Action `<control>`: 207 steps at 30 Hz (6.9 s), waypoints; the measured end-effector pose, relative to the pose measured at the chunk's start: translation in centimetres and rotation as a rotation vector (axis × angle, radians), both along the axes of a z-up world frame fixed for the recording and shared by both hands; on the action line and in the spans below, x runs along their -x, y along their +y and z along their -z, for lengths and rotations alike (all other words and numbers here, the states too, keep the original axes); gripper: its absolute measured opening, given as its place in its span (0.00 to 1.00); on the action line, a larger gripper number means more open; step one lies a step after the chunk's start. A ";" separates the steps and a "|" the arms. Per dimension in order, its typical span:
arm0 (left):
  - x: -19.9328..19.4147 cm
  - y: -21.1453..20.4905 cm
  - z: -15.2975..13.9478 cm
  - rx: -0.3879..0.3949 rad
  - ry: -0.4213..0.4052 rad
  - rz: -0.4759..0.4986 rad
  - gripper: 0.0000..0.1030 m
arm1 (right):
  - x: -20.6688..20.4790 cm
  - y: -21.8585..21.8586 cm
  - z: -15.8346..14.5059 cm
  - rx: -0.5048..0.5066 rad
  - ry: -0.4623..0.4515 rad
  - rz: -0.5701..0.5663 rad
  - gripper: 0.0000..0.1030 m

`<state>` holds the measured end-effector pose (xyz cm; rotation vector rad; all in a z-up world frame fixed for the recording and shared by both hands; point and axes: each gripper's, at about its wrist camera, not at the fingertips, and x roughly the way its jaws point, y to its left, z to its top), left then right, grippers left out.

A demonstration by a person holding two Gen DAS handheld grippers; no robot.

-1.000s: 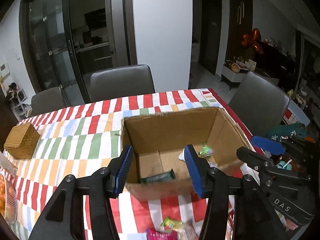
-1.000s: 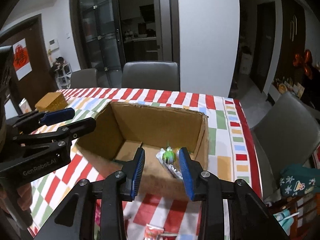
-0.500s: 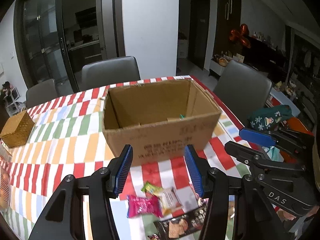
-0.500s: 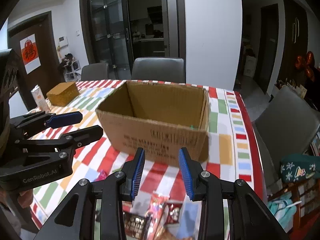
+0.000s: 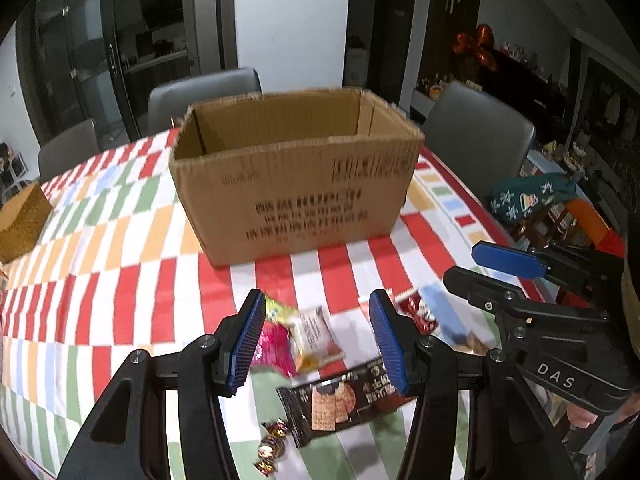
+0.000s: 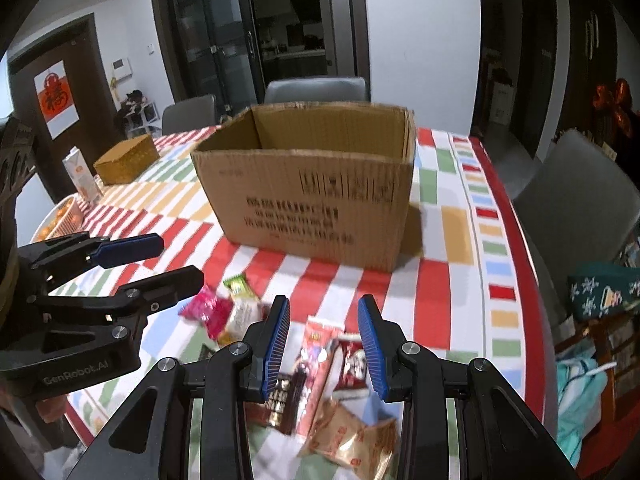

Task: Organize snacks
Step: 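Move both tools back over the remaining snacks, then grasp the DENMAS bag with the left tool while the right tool grasps the red candy bar, then carry both snacks over the box and open both tools to drop them, then move both tools back toward the remaining snacks on the table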

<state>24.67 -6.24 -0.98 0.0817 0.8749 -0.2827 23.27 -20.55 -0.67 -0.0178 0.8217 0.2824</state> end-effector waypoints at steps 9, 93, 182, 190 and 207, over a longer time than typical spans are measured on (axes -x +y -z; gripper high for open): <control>-0.1 0.0 3.4 0.004 0.086 0.000 0.52 | -0.1 -0.4 3.3 -0.017 0.100 0.008 0.35; 0.4 1.0 -5.0 0.104 -0.096 0.002 0.29 | -0.2 0.4 -3.2 -0.078 -0.049 0.021 0.22; 0.4 4.7 -9.7 -0.018 -0.258 -0.075 0.60 | -1.8 1.7 -7.8 -0.016 -0.172 0.074 0.52; 3.5 4.7 -7.6 -0.015 -0.213 -0.076 0.61 | 1.4 0.4 -6.6 0.015 -0.152 0.160 0.63; 8.2 4.9 -0.8 -0.097 -0.074 -0.098 0.61 | 5.3 -0.9 -0.3 0.065 0.005 0.220 0.68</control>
